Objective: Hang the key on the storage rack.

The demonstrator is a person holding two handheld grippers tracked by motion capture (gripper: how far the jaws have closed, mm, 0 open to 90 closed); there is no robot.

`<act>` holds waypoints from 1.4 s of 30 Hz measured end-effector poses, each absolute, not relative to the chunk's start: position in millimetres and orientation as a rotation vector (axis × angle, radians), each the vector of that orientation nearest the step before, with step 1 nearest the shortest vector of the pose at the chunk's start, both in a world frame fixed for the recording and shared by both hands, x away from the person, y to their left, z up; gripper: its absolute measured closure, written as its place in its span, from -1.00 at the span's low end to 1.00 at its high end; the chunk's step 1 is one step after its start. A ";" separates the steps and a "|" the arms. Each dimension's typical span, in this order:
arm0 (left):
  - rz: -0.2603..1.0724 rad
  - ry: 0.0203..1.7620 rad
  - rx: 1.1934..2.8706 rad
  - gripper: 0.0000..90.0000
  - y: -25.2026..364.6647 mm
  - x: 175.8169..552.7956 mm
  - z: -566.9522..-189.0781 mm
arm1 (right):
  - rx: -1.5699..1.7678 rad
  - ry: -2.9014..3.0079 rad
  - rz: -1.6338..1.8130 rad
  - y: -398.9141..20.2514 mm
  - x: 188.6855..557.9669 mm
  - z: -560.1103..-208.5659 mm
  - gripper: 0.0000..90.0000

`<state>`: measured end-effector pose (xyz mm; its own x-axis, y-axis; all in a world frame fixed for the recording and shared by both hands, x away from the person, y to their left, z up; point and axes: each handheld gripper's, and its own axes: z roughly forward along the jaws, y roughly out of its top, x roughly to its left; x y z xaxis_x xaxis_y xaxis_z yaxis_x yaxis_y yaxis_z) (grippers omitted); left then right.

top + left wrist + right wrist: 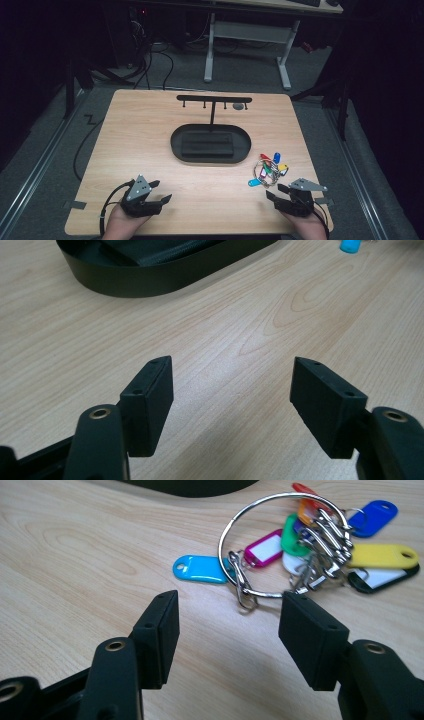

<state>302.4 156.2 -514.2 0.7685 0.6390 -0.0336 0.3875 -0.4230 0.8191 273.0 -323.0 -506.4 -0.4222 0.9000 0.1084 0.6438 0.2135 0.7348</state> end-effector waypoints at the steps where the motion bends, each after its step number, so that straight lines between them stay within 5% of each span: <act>1: 0.346 0.763 2.074 -0.24 156.3 302.9 -514.4 | 1.439 2.164 1.014 -319.2 275.3 -504.2 -0.08; 6: 0.243 0.732 2.087 -0.29 152.2 302.6 -519.2 | 1.446 2.247 0.883 -304.8 287.4 -492.4 -0.09; 27: 0.242 0.584 2.114 -0.23 134.5 286.8 -516.0 | 1.419 2.508 0.466 -253.2 342.7 -468.2 -0.11; 42: 0.239 0.595 2.108 -0.22 134.9 286.7 -516.2 | 1.494 2.512 0.359 -247.1 390.1 -475.0 0.19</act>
<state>286.7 134.9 -516.2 0.8651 0.4987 -0.0528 0.3240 -0.4755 0.8179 390.1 -247.1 -475.0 -0.4712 0.8809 -0.0444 0.8333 0.4611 0.3050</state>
